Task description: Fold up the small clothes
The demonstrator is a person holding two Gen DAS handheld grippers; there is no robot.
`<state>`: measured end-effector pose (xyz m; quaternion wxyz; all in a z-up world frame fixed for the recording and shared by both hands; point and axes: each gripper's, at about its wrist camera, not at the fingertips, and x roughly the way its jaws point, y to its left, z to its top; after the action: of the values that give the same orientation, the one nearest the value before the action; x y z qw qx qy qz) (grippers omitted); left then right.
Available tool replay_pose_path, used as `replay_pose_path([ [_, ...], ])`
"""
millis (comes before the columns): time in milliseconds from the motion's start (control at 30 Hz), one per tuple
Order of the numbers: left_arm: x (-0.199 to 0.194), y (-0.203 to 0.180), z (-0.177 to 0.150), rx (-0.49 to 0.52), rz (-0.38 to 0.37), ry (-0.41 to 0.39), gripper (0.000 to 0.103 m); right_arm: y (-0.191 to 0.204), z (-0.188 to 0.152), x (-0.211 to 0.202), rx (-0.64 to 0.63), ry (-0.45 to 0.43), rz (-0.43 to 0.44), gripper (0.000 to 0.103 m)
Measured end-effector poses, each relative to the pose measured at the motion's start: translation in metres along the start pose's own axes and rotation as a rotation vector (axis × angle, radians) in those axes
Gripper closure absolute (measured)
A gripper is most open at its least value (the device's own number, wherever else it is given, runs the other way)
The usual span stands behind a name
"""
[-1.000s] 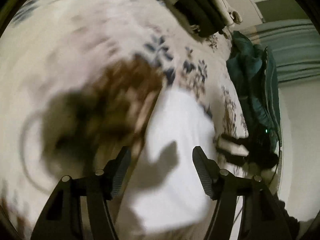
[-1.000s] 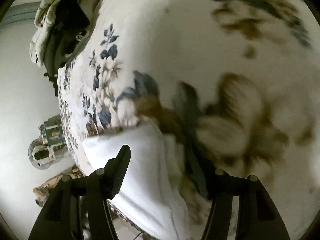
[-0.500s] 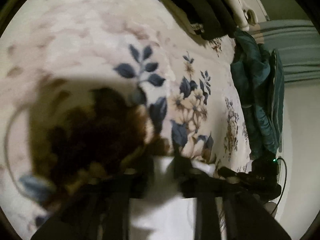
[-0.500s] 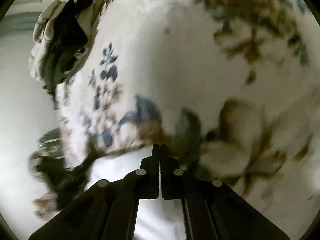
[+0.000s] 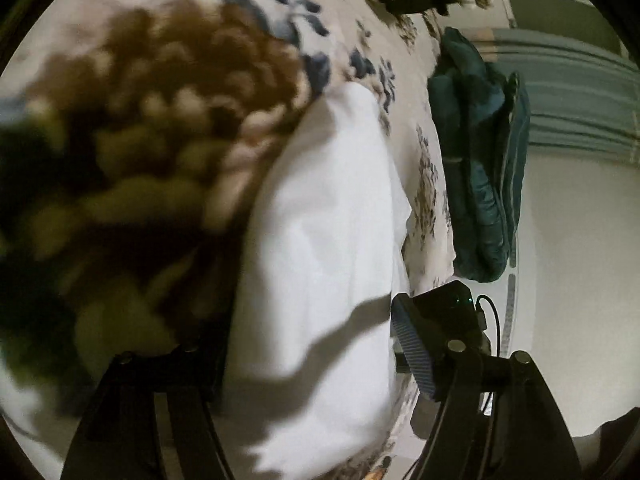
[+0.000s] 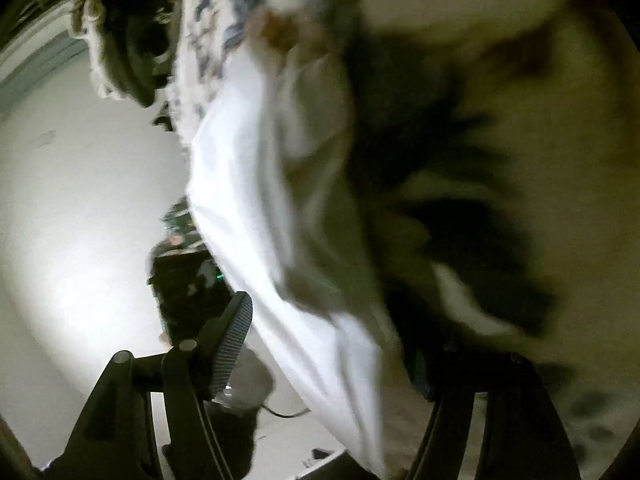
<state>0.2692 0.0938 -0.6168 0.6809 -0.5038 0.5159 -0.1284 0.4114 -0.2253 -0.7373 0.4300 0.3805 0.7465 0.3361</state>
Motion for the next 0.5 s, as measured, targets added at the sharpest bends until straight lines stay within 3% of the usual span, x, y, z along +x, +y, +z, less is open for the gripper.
replay_pose_path([
  [33,0.000,-0.003,0.001,0.007,-0.008,-0.012,0.039,0.001,0.001,0.003,-0.002,-0.013,0.000,0.035],
  [67,-0.001,-0.007,0.002,0.019,-0.009,-0.025,0.048,0.004,0.001,0.007,-0.009,-0.029,-0.008,0.051],
  [100,-0.002,-0.013,0.004,0.039,0.003,-0.026,0.080,0.007,0.001,0.008,-0.015,-0.037,-0.029,0.063],
  [133,-0.005,-0.019,0.006,0.062,0.025,-0.024,0.089,0.010,-0.001,0.007,-0.022,-0.055,-0.038,0.074],
  [233,-0.011,-0.035,0.010,0.103,0.053,-0.016,0.089,0.032,-0.012,0.001,-0.057,-0.100,-0.055,0.083],
  [367,-0.031,-0.066,0.027,0.164,0.057,0.006,0.089,0.079,-0.024,-0.007,-0.094,-0.157,-0.090,0.084],
  [500,-0.069,-0.105,0.064,0.233,0.066,0.009,0.089,0.142,-0.027,-0.011,-0.125,-0.214,-0.100,0.084],
])
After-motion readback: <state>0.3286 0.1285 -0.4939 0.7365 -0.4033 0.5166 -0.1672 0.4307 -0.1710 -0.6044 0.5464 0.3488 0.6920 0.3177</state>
